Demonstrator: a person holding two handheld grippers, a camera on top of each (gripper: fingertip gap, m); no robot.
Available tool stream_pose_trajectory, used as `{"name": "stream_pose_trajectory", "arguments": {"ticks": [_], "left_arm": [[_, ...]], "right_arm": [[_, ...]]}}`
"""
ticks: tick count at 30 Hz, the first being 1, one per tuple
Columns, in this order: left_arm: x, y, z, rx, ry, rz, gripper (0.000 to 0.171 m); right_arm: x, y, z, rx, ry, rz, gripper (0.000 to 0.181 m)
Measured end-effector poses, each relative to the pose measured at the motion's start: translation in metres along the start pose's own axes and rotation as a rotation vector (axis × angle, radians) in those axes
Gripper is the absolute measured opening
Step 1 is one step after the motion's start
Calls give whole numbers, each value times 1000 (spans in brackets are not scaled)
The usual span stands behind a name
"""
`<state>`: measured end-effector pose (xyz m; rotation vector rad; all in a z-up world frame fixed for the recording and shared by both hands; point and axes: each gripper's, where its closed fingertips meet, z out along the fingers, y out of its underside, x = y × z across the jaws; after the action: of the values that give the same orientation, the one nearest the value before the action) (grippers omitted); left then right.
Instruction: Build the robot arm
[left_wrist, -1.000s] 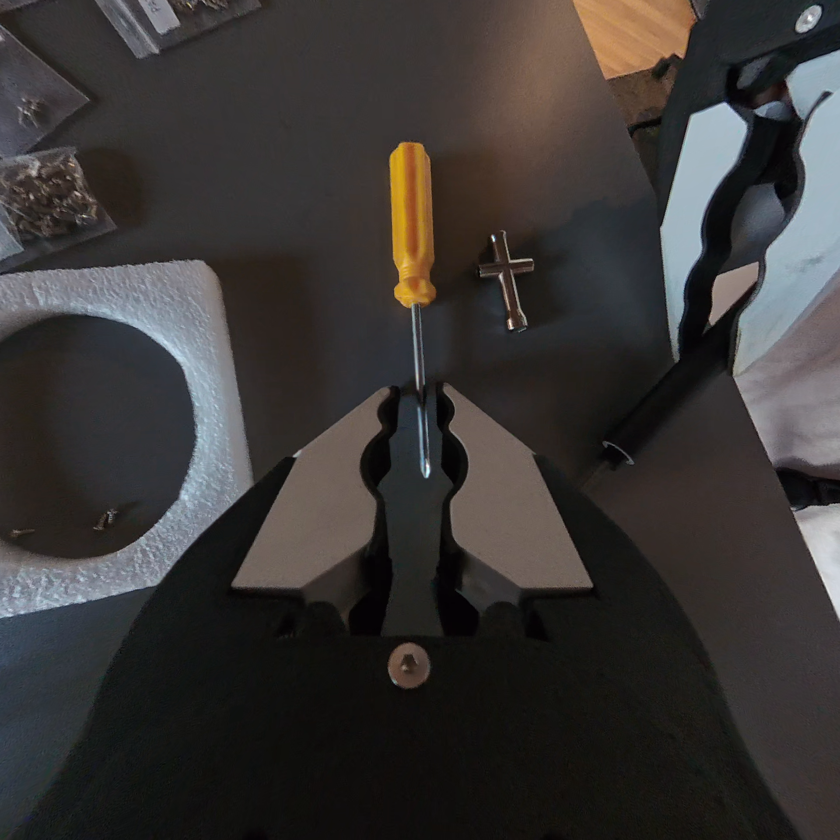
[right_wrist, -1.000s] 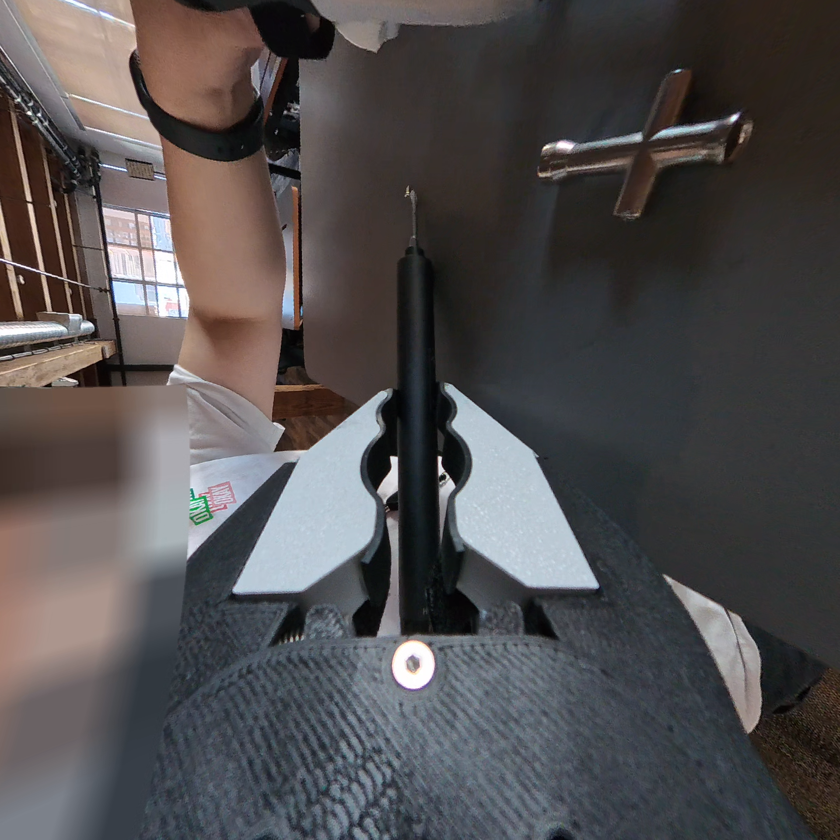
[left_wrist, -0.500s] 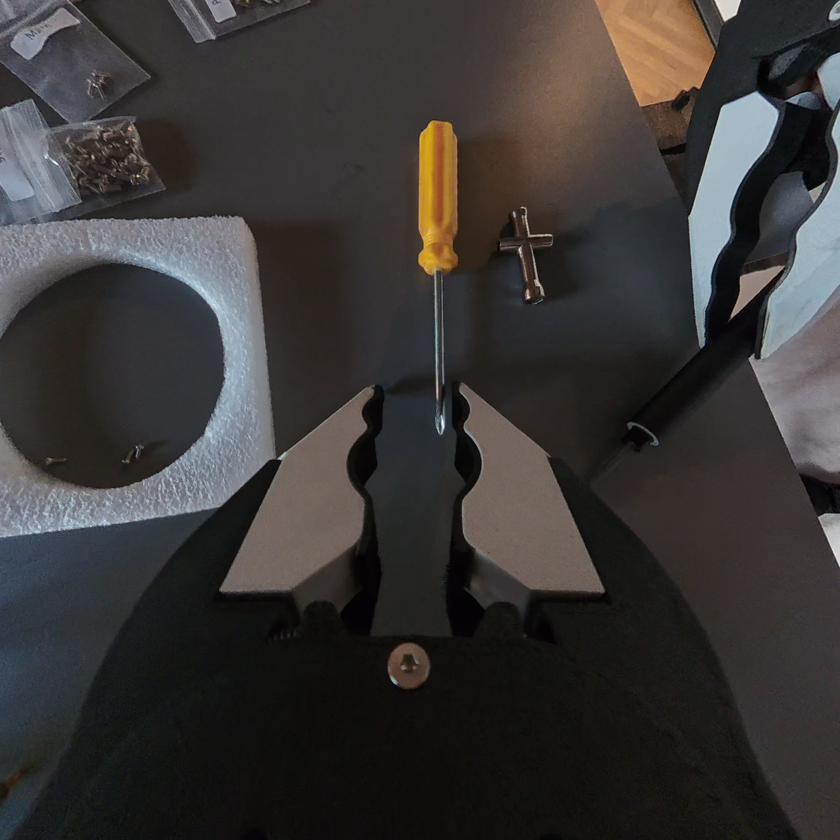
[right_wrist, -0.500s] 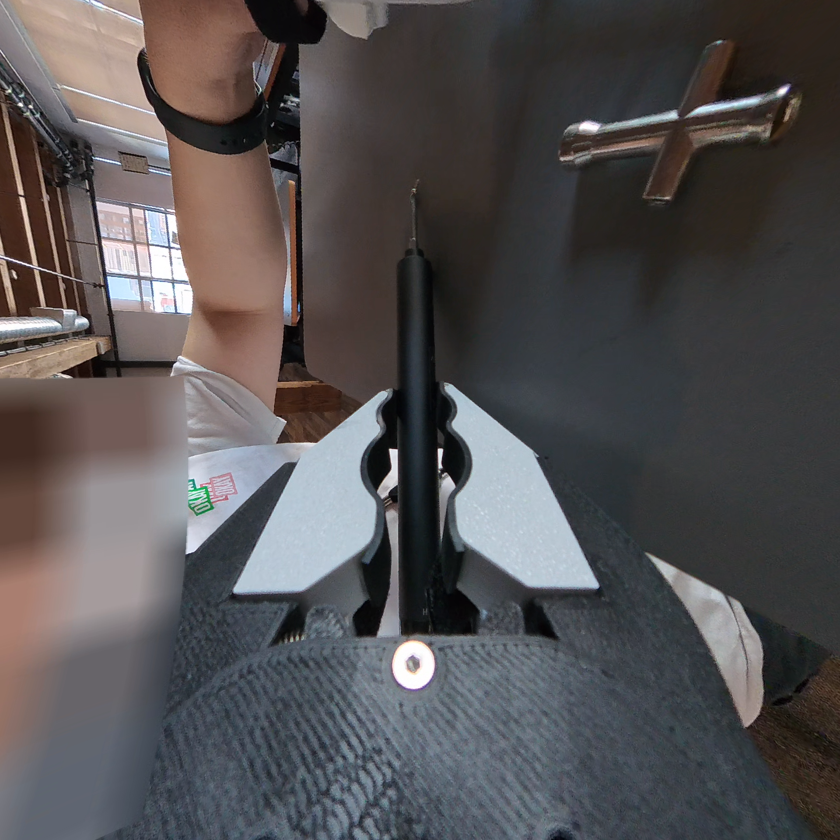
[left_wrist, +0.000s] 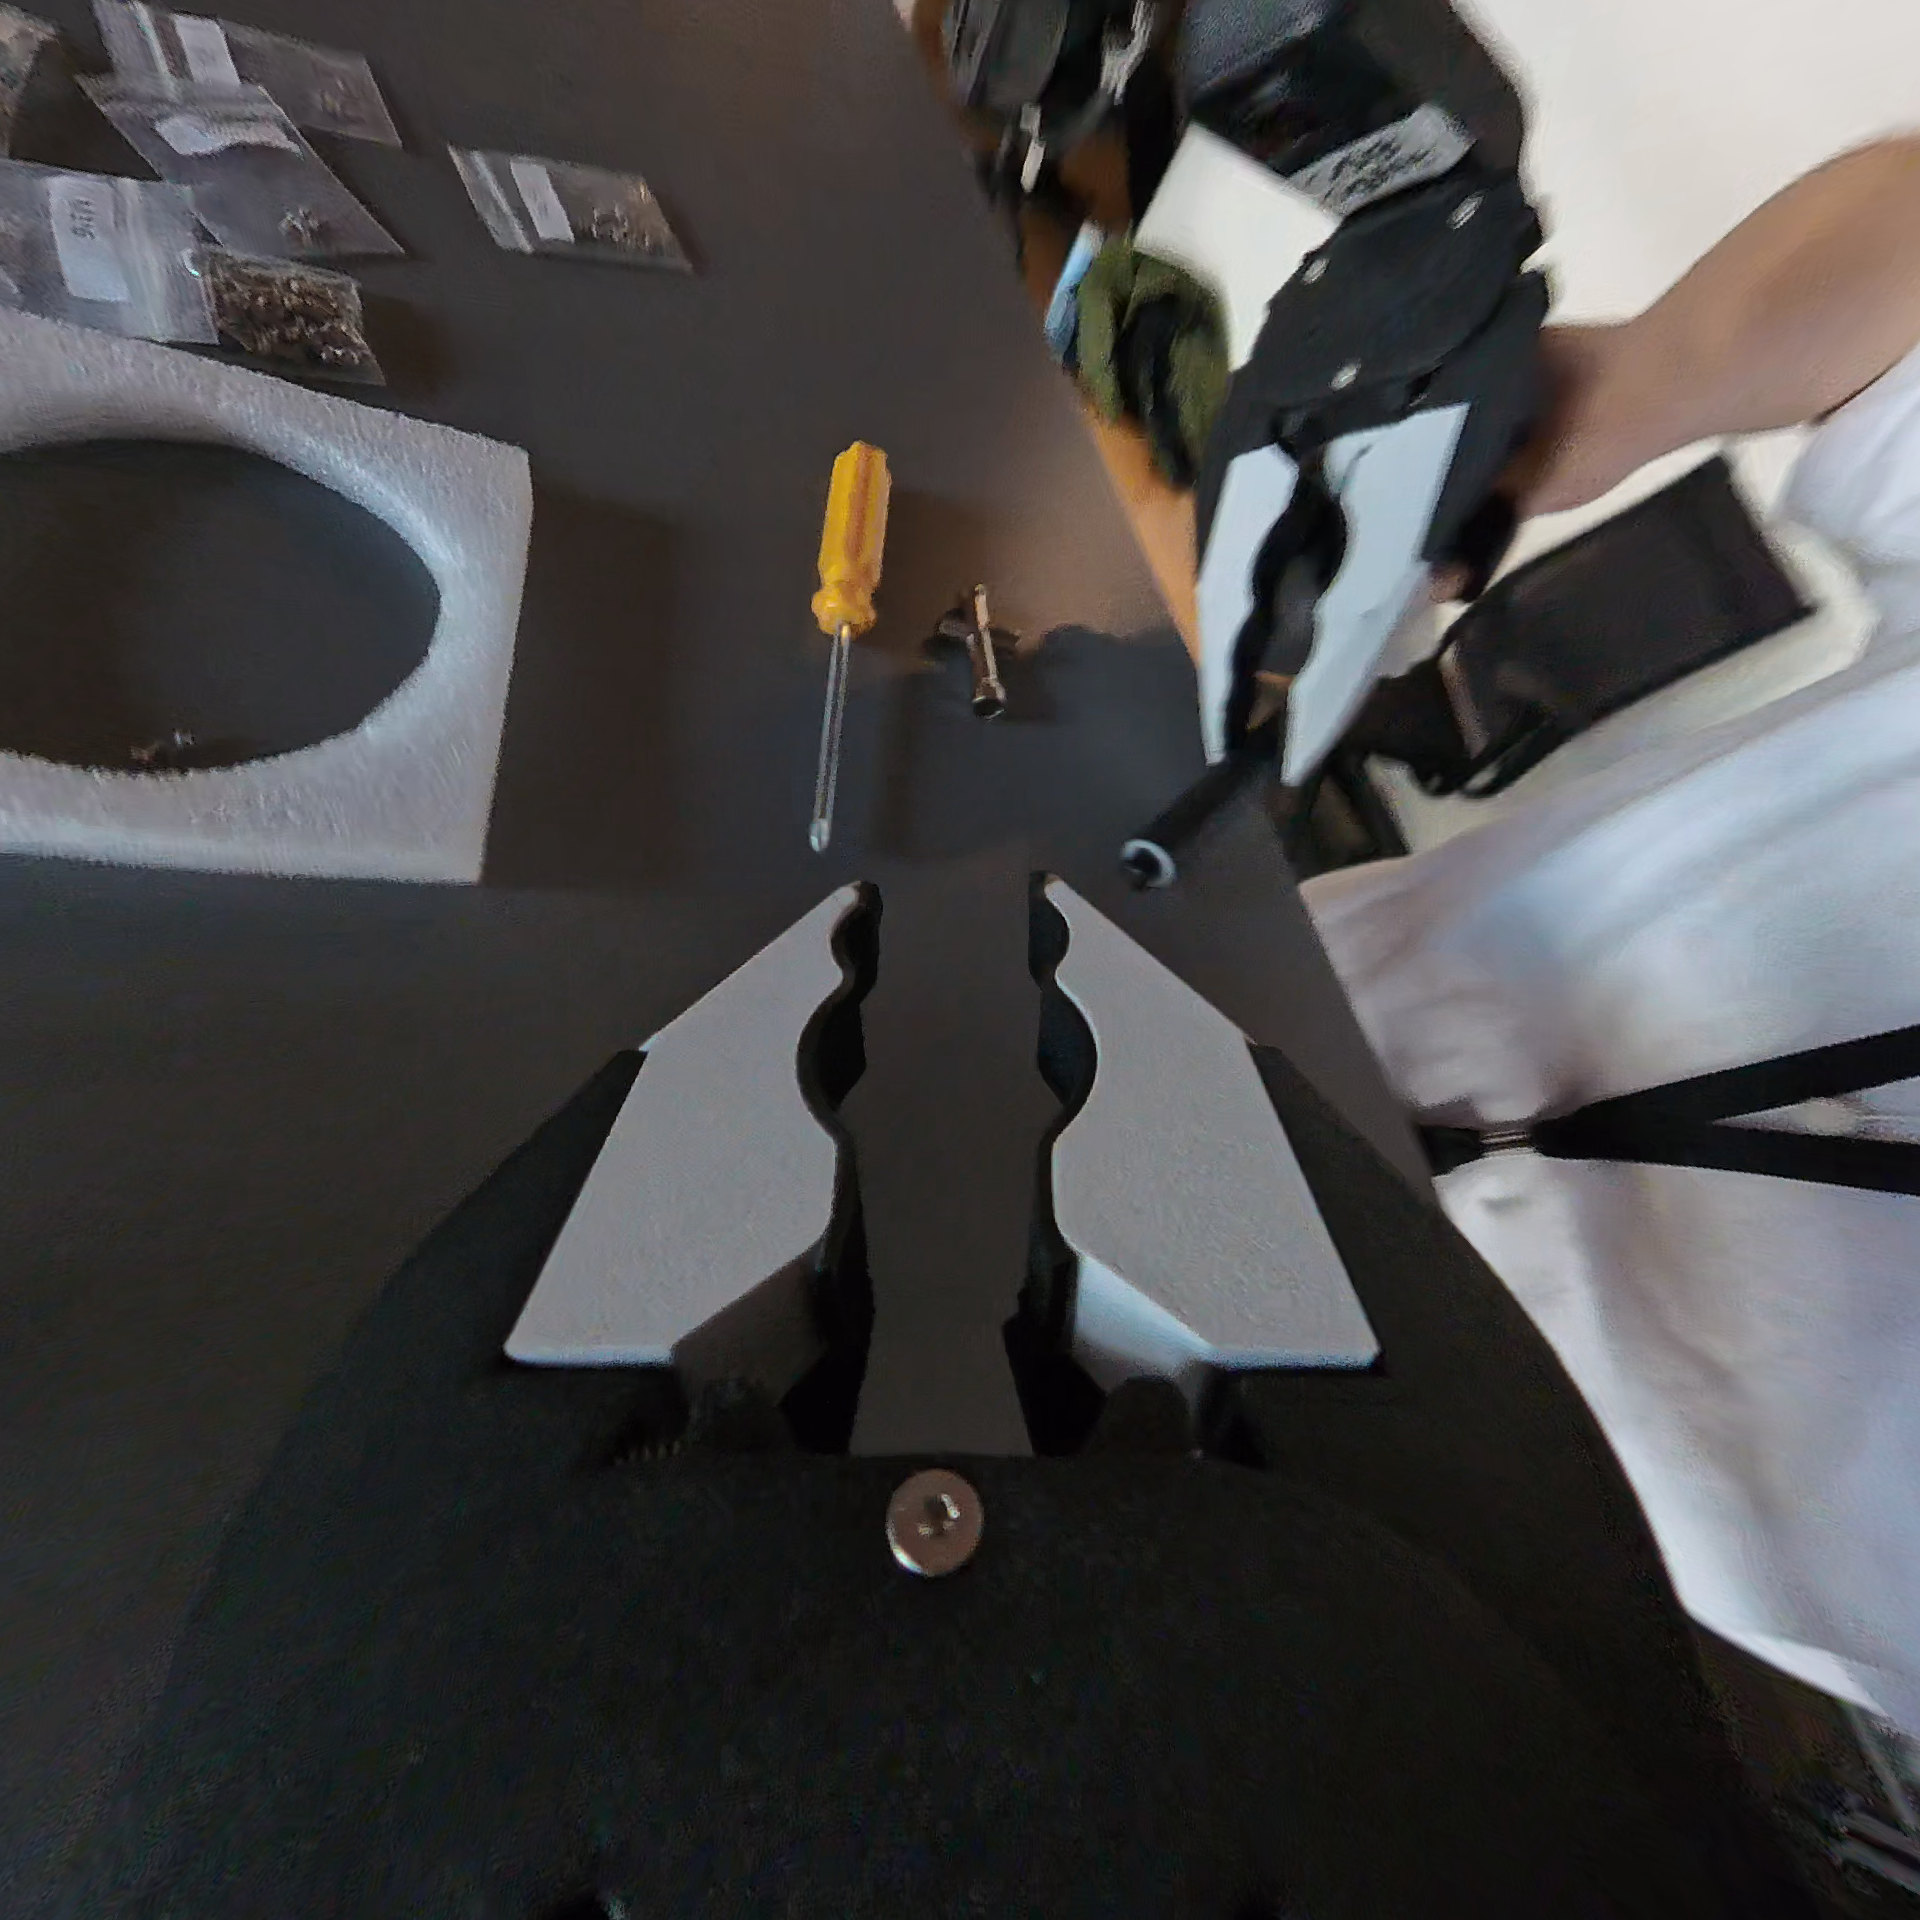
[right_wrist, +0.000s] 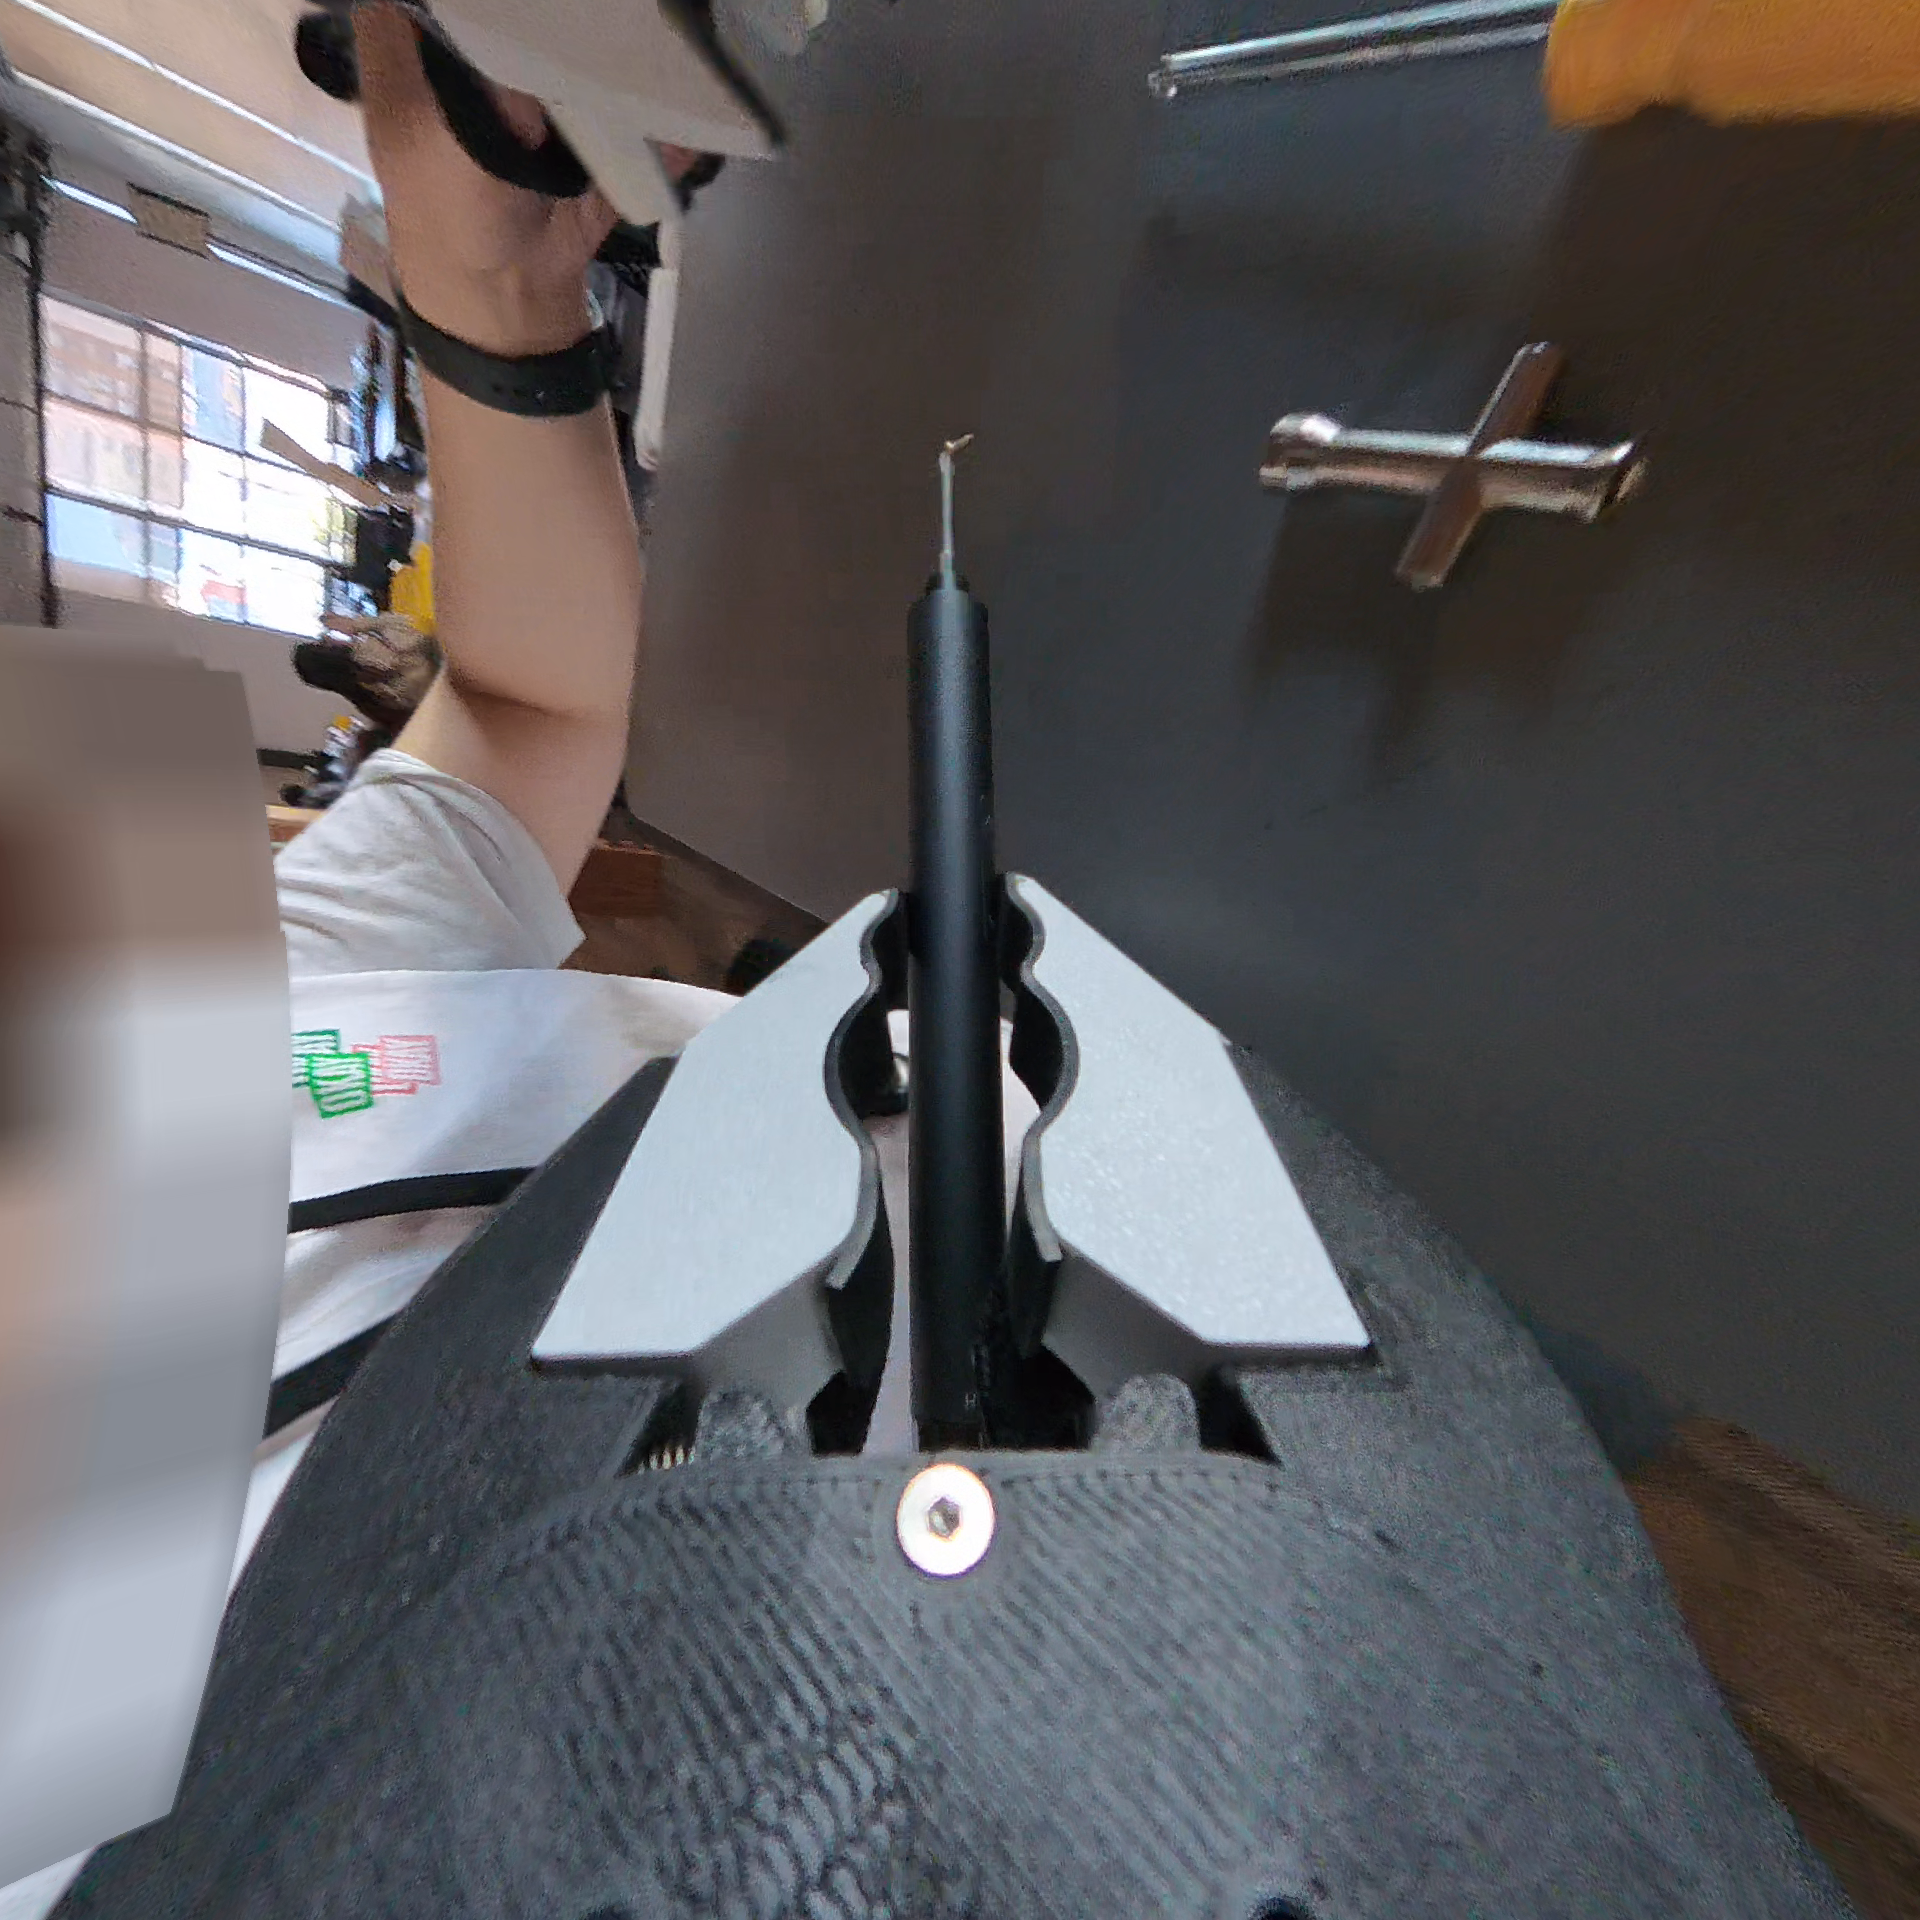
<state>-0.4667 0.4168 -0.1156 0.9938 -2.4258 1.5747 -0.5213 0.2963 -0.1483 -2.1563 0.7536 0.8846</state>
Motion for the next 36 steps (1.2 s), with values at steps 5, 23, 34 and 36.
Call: {"name": "stream_pose_trajectory", "arguments": {"ticks": [5,23,34,36], "left_arm": [[18,17,-22,98,15,-64,32],[0,1,-69,690,50,-607,27],[-15,-16,-79,947,-121,-721,37],[-16,-16,-84,965,-128,-692,34]], "right_arm": [[-6,-11,-2,-37,-14,-132,16],[-19,-86,8,-66,-142,-495,15],[-29,-118,17,14,-393,-353,15],[-33,-119,22,41,-428,-326,15]]}}
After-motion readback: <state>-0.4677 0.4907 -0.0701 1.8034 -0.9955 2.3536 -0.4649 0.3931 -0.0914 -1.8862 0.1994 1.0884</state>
